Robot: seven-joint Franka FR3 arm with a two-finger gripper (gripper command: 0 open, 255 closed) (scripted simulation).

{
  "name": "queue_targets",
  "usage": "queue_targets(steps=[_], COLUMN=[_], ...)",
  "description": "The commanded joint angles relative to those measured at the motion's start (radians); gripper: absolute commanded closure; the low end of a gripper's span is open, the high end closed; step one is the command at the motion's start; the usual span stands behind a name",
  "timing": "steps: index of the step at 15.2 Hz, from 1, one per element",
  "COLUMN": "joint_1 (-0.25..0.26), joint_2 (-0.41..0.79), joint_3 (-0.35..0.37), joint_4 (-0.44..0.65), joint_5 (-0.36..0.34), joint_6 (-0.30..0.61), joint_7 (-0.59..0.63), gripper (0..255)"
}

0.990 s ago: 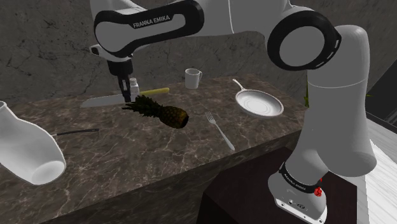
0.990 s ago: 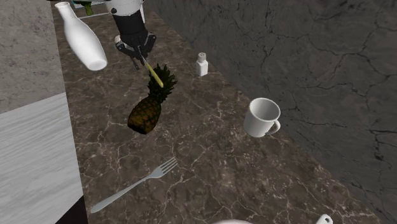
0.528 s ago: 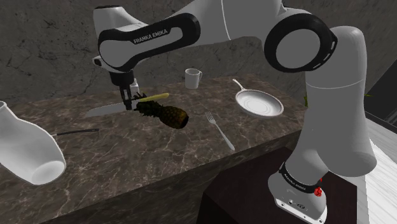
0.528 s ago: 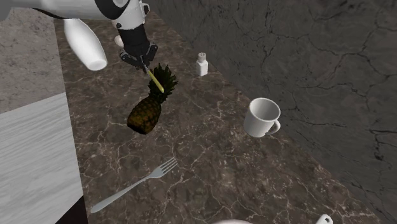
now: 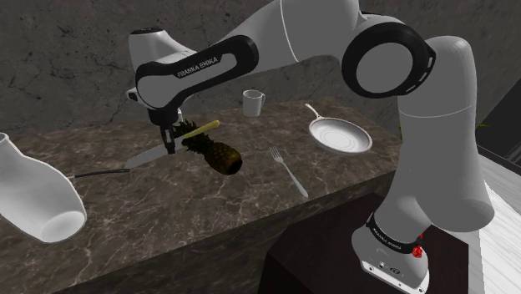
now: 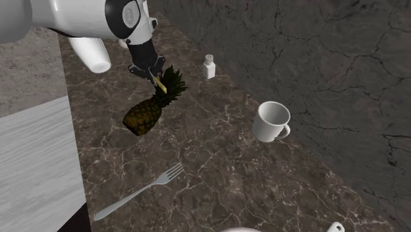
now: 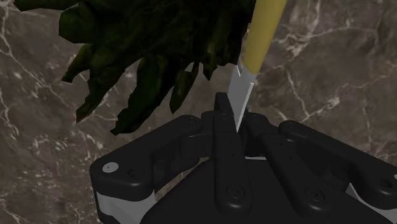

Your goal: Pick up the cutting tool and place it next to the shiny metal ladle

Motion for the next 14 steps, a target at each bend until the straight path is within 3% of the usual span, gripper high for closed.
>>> queue_targets(steps=[1,8,9,14], joint_1=[-0.001,-0.001,-0.002,-0.001], joint_2=[0.017,0.017,0.019,0.017], joint_3=[0.000,0.000,0.000,0.000], joint_4=[-0.010,-0.010,-0.007,-0.010], joint_5=[0.000,0.000,0.000,0.000], joint_6=[0.020,0.020,0.019,0.020], joint_7=[-0.001,-0.001,-0.001,-0.001], gripper=[255,255,0,0])
